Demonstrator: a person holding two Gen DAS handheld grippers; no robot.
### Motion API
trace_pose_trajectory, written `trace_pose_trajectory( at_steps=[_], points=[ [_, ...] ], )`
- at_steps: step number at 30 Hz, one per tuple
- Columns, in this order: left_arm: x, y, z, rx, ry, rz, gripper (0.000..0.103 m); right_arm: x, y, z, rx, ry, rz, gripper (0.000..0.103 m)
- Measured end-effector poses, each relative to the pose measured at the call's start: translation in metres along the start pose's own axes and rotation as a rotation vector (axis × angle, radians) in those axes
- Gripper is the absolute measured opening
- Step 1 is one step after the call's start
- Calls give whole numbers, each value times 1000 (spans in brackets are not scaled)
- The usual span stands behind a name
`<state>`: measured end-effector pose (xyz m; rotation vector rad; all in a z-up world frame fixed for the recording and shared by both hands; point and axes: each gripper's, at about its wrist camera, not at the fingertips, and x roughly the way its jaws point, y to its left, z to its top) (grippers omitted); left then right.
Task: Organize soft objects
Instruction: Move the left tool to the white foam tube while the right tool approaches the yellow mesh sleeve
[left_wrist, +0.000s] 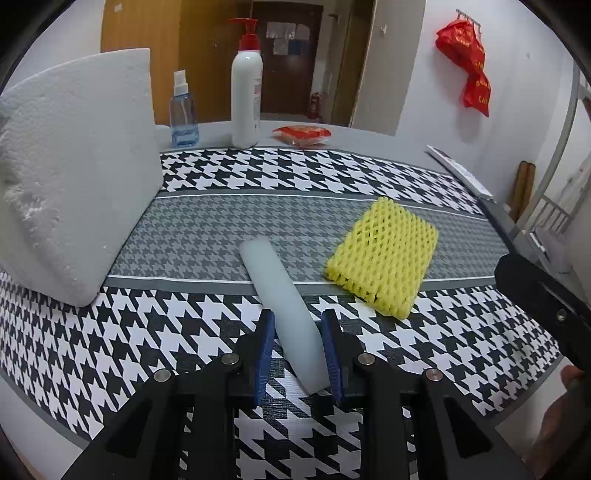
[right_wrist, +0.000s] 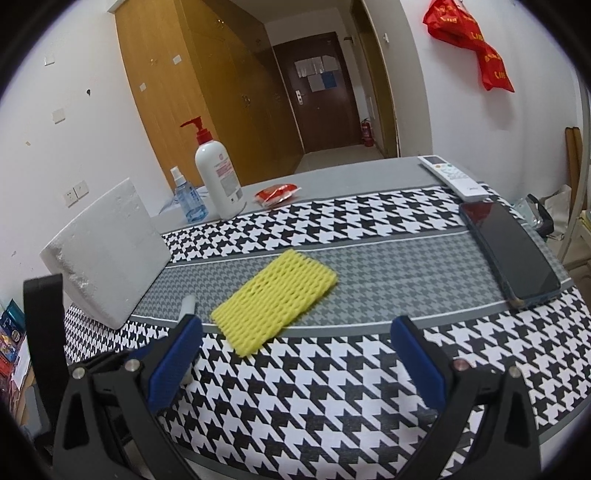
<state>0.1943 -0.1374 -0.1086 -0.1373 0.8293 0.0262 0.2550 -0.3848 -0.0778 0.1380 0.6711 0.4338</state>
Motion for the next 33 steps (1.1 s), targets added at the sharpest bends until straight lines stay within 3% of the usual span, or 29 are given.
trace_pose_trajectory(
  at_steps=[8,20,22,27,31,33],
  points=[
    [-13,6,1,30,-41,-18,19,15,5,0,34,45,2,103],
    [-16,28,-4,-20,-27,-18,19,33,16,2,19,105,-5,103],
    [-15,29,-4,-19,-21,-18,21,37,20,3,7,117,-8,103],
    [-14,32,-7,-39,-18,-45,42,46,33,6,-62,133,-40,102],
    [-12,37,-8,-52,-8,-49,43,55,41,8,-107,163,-52,91],
    [-13,39,-8,-56,-12,-45,51,60,43,8,-121,178,-53,86]
  ],
)
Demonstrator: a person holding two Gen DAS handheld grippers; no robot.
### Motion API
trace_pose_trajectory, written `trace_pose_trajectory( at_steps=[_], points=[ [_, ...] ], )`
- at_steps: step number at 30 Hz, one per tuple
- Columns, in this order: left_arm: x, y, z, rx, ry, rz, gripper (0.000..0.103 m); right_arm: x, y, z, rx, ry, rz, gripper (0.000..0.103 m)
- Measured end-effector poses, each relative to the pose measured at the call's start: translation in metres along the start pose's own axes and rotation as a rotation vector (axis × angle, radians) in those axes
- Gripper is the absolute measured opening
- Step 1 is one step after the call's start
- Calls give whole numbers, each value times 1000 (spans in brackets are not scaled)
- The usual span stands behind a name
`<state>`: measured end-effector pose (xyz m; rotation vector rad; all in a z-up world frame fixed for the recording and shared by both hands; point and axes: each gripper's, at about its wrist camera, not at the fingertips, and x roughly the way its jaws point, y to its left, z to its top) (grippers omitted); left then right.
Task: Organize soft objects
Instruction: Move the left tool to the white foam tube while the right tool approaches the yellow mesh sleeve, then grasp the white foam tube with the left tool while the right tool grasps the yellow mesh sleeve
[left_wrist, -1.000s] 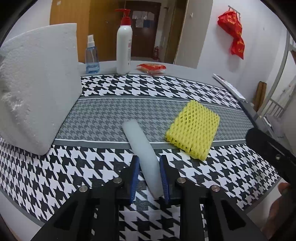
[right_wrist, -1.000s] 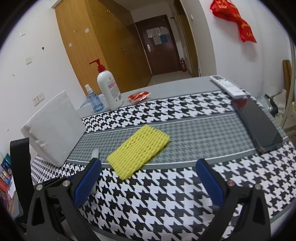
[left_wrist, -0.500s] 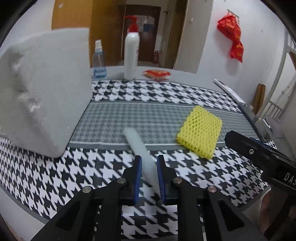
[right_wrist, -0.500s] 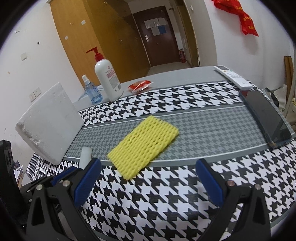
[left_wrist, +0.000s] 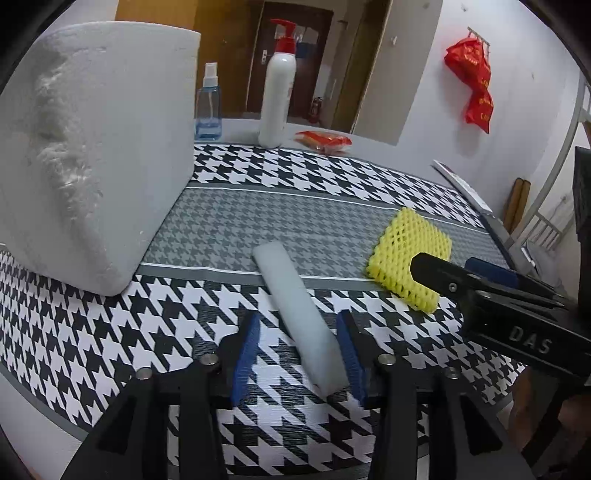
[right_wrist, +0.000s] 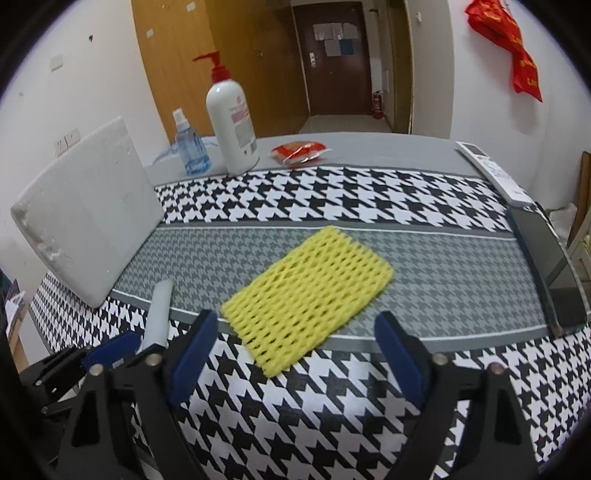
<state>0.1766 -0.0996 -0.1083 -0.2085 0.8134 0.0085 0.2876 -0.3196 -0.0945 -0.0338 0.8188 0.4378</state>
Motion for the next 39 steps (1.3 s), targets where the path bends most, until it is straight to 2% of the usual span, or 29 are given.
trace_pose_trajectory(
  at_steps=[7,9,11,17,19,21,24,27,37,39],
  points=[
    [-2,-1,0,5,-3,-15,56,13,4,2,-21,43,-6,81],
    [-2,-1,0,4,-3,-17,57,16,6,3,-30,56,-7,69],
    [-3,-1,0,6,-2,-19,57,21,9,4,-38,71,-12,65],
    [-4,-1,-1,5,0,-18,57,25,10,3,-44,81,-10,63],
    [-4,-1,-1,9,2,-15,57,27,11,4,-55,78,-5,56],
    [-4,-2,-2,11,5,-16,58,27,11,4,-53,80,21,38],
    [-5,-3,-1,13,6,-19,60,21,11,1,-66,72,36,27],
    [-7,-4,-2,16,3,-20,64,11,7,-2,-61,53,49,21],
    [-8,-13,-7,27,1,0,64,-20,-5,-9,-41,-3,49,15],
    [-7,-13,-7,20,-2,6,56,-25,-7,-11,-35,-14,50,15]
  ],
)
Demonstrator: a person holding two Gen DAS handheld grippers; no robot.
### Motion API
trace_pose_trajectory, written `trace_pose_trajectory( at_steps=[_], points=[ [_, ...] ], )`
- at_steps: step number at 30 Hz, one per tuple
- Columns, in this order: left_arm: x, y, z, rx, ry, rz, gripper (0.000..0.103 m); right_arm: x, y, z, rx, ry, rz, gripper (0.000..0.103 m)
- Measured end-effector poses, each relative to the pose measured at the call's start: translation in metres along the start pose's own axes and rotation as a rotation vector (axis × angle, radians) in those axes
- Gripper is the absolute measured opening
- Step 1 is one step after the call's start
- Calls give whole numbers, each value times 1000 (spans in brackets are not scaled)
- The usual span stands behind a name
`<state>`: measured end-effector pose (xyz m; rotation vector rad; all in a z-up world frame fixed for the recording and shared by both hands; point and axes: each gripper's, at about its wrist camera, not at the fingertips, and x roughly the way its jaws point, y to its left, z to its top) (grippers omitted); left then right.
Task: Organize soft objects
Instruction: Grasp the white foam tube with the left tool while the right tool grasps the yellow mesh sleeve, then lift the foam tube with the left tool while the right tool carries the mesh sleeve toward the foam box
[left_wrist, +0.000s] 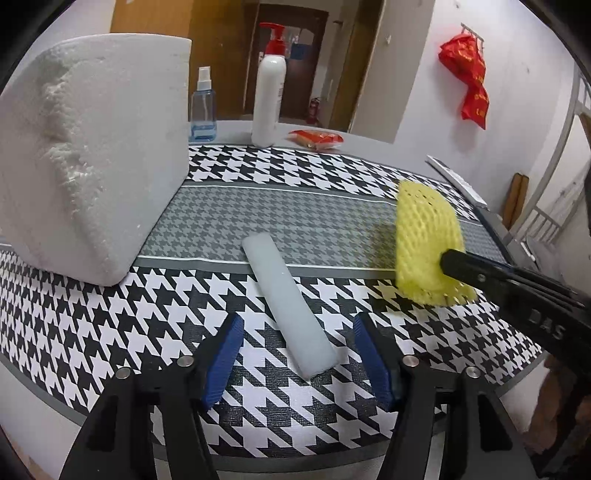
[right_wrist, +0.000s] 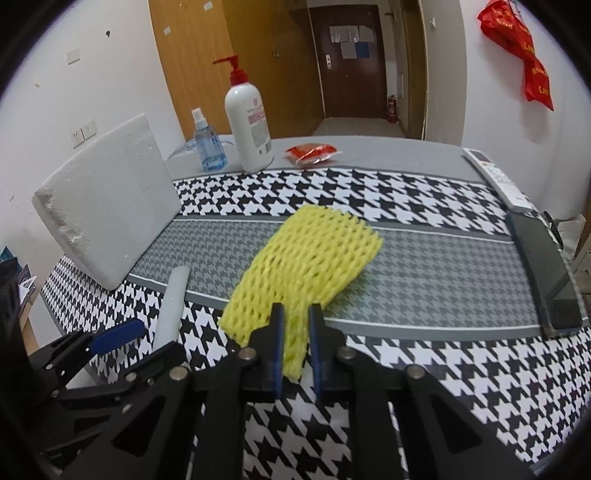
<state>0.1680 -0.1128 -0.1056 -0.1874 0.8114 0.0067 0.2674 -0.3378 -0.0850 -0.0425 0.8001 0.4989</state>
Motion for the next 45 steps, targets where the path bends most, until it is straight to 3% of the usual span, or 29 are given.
trace_pose_trajectory(
  at_steps=[2,3,5,9,14,28,40,44,45],
  points=[
    [1,-2,-1,4,6,12,46,-4,-2,-2,11,-3,0,15],
    [1,-3,-1,8,7,14,35,-6,-3,-3,16,-2,0,15],
    [2,-3,-2,9,12,18,27,-10,-4,-5,27,-7,4,15],
    [2,-2,-1,-14,22,13,20,-16,-4,-7,36,-22,0,15],
    [-1,-5,2,44,-17,17,12,-16,-4,-8,59,-21,4,15],
    [-21,2,4,144,-98,-12,9,-14,-3,-18,91,-42,31,15],
    [-7,-2,1,178,-48,43,10,-14,-7,-21,103,-40,23,15],
    [-1,-11,0,200,-34,76,16,-14,-7,-20,100,-41,31,16],
    [-1,-11,1,199,-33,78,23,-15,-6,-20,98,-43,33,16]
  ],
)
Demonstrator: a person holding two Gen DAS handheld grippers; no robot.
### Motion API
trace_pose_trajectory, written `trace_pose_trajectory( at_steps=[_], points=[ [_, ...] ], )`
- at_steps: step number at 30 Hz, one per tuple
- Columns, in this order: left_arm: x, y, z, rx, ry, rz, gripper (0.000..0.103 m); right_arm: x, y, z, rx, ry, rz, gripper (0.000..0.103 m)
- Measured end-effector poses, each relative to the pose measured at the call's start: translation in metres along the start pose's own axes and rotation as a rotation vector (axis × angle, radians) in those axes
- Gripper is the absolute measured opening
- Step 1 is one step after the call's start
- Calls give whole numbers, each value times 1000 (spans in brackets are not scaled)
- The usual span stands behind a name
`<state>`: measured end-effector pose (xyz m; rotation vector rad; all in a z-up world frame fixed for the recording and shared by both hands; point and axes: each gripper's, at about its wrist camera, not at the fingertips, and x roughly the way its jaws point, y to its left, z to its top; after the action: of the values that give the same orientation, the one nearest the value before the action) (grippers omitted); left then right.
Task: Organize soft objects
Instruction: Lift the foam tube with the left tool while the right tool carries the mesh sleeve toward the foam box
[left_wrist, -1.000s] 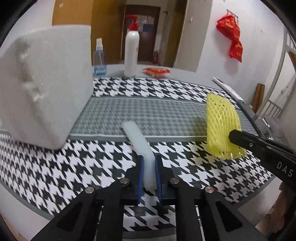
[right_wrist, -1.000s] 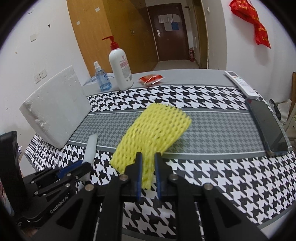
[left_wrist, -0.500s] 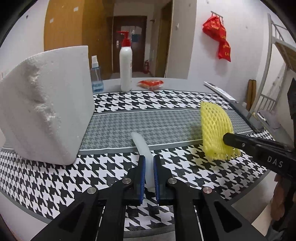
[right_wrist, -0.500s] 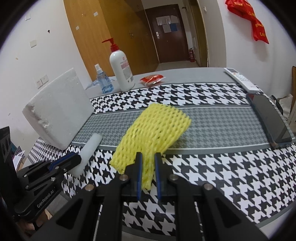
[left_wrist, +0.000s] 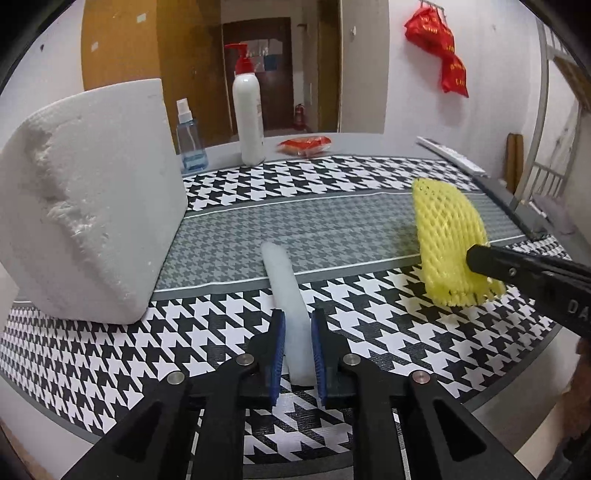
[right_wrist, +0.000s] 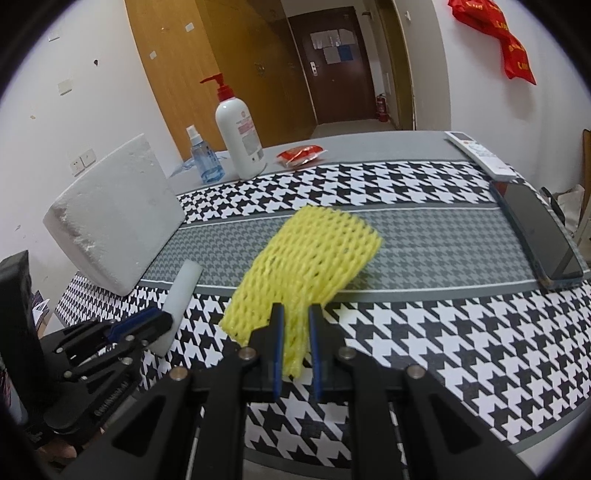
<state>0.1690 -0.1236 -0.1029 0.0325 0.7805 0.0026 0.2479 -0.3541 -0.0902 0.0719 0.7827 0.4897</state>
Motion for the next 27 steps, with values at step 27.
trace_pose_trajectory(
  at_steps=[27],
  points=[
    [-1,14,5,-10,-19,-7,13,-17,11,6,-4,-54,6,16]
  ],
)
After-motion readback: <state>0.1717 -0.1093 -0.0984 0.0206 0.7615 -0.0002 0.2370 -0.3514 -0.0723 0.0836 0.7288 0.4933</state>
